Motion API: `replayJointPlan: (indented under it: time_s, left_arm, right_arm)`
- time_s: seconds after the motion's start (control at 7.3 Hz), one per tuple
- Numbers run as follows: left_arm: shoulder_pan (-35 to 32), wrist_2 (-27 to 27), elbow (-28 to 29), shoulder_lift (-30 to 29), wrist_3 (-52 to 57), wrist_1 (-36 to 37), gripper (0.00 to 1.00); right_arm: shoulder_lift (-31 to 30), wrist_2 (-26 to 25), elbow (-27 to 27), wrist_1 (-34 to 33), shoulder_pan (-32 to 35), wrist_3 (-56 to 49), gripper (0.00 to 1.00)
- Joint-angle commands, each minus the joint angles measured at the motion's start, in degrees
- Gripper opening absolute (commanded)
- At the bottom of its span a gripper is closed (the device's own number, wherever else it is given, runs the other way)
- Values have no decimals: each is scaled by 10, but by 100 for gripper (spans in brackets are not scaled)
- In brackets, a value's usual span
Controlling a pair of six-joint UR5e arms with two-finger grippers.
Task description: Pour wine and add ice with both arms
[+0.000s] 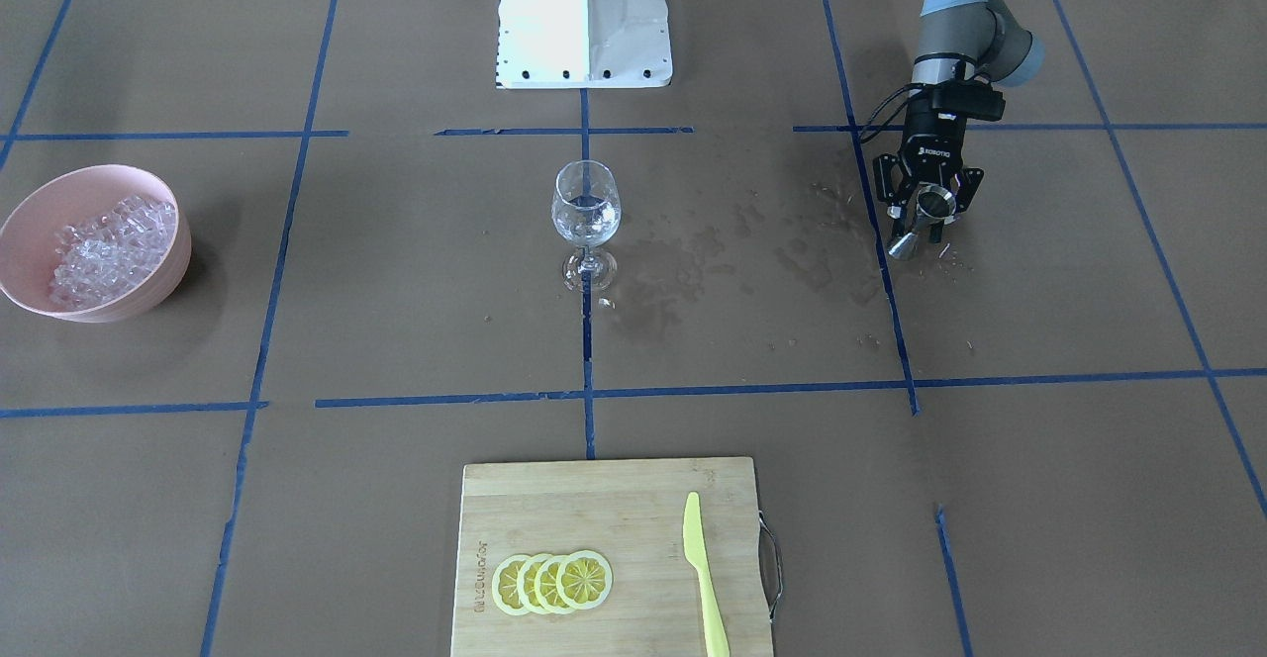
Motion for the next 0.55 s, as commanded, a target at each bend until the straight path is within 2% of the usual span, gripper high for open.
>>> replayJointPlan:
  time_s: [0.0,0.27,0.41]
  left_arm:
    - [0,1,-1,0,-1,0,55]
    - [0,1,-3,0,0,-6,55]
    - [0,2,-1,0,0,-6,49]
  right_arm:
    - [0,0,0,0,0,-1,100]
    - [0,0,0,0,0,-1,100]
    - [-1,0,0,0,0,0,100]
